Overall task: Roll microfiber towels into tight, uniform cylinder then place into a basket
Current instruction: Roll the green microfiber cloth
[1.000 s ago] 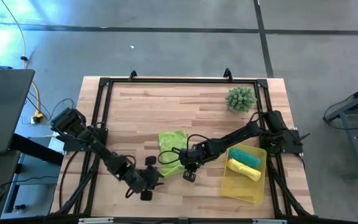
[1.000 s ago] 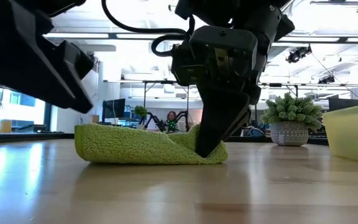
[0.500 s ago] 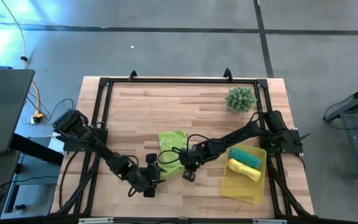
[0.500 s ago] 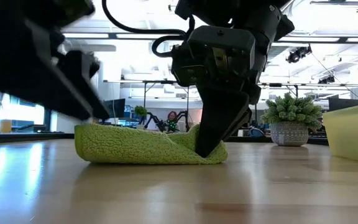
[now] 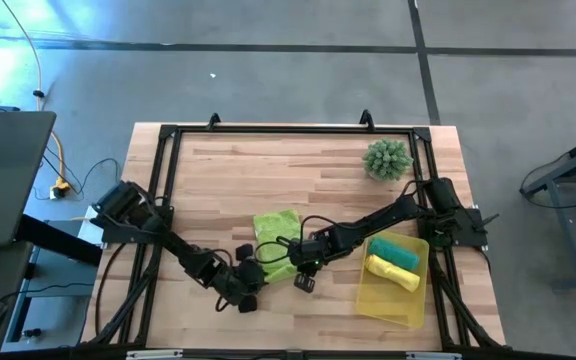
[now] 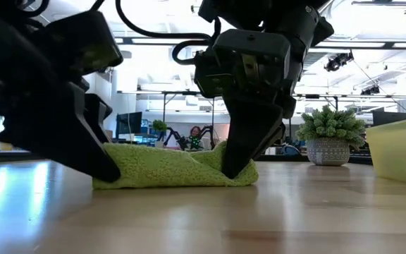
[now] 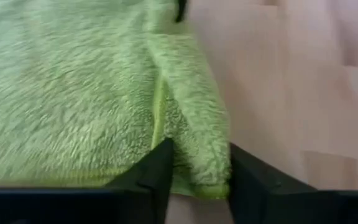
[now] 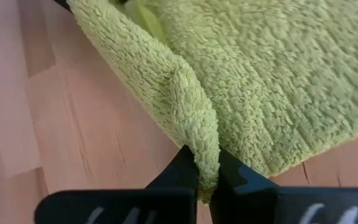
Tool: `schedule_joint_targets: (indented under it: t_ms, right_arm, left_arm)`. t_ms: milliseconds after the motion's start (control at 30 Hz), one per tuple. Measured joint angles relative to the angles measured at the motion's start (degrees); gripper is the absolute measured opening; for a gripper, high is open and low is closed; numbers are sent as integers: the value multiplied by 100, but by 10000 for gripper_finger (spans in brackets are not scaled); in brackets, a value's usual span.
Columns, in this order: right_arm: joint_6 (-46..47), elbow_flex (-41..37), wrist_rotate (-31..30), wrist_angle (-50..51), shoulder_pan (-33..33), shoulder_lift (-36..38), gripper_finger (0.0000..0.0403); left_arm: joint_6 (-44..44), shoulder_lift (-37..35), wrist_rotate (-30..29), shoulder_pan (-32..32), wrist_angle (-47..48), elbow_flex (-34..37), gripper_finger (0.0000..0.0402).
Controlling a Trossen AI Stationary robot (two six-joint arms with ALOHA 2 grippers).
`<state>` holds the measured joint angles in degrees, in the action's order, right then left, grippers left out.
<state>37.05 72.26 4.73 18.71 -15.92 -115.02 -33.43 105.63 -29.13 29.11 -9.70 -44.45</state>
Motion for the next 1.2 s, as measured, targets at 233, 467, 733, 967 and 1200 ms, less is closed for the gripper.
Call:
schedule_joint_targets:
  t_ms: [233,467,733,967,1200]
  right_arm:
    - [-517,0,7,-90,-62,0,0]
    - [-897,-2,1,-140,-254,0,0]
    - [-913,-2,-170,-129,-392,0,0]
    - [-1042,-2,-321,-67,-409,2,22]
    - [-1850,-2,-271,252,-396,397,110]
  left_arm:
    - [-770,-162,1289,-63,-233,0,9]
    - [-2002,-169,1369,-130,-340,0,5]
    - [-3244,-116,1468,-466,41,-19,5]
    - [-3391,-66,1798,-528,137,-22,5]
    - [-3534,-59,2041,-532,178,-20,5]
